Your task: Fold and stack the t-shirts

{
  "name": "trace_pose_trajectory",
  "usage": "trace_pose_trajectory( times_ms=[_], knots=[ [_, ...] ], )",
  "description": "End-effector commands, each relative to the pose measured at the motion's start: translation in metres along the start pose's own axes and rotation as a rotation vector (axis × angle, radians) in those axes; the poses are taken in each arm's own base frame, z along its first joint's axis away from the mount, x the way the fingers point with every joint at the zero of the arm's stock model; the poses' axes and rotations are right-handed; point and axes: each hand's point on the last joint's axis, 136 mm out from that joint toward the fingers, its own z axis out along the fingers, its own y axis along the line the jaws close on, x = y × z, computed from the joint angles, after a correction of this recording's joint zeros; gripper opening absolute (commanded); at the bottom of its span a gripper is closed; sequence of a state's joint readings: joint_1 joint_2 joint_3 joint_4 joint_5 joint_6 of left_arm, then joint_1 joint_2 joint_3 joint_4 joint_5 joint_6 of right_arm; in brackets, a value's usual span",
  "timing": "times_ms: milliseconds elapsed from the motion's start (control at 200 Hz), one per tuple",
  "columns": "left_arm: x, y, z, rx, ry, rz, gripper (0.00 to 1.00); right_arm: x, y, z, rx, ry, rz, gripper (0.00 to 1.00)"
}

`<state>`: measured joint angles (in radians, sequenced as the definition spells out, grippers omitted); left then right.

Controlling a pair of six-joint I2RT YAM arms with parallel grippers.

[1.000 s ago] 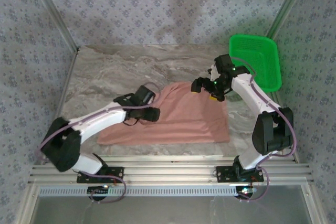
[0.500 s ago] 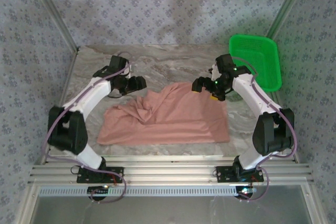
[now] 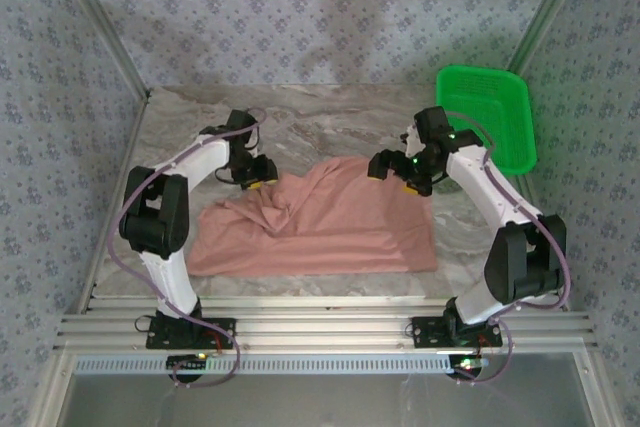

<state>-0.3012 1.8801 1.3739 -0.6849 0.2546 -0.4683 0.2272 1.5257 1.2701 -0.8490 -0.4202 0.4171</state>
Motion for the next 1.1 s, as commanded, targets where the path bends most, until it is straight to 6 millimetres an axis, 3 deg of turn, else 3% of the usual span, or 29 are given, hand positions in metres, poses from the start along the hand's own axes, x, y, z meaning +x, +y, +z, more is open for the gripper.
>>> trace_pose_trajectory(
  times_ms=[0,140,340,550,799,899,919,969,1099],
  knots=[
    [-0.004,0.008,-0.001,-0.068,0.007,0.017,0.44,0.008,-0.004,-0.008,-0.002,0.008,0.004,1.0],
    [-0.003,0.017,-0.009,-0.119,-0.004,0.03,0.45,0.007,-0.007,-0.01,-0.002,-0.002,0.01,1.0],
    [0.002,0.019,0.009,-0.153,0.046,0.041,0.45,0.005,-0.009,-0.011,-0.006,-0.008,0.021,1.0],
    [-0.009,0.012,0.024,-0.151,0.043,0.04,0.41,0.006,-0.013,-0.012,0.001,-0.01,0.026,1.0],
    [-0.014,0.012,0.021,-0.17,0.038,0.063,0.22,0.007,-0.028,-0.01,0.021,-0.012,0.053,1.0],
    [-0.015,0.011,0.013,-0.164,0.033,0.081,0.1,0.0,-0.034,-0.011,0.02,-0.027,0.067,1.0],
    [-0.015,0.01,0.012,-0.16,0.033,0.086,0.07,0.009,-0.042,-0.004,0.032,0.0,0.083,1.0],
    [-0.014,0.007,0.008,-0.147,0.032,0.097,0.0,0.007,-0.047,-0.003,0.039,0.001,0.093,1.0],
    [-0.01,0.005,-0.003,-0.131,0.038,0.119,0.0,0.003,-0.062,0.001,0.066,0.019,0.129,1.0]
  ],
)
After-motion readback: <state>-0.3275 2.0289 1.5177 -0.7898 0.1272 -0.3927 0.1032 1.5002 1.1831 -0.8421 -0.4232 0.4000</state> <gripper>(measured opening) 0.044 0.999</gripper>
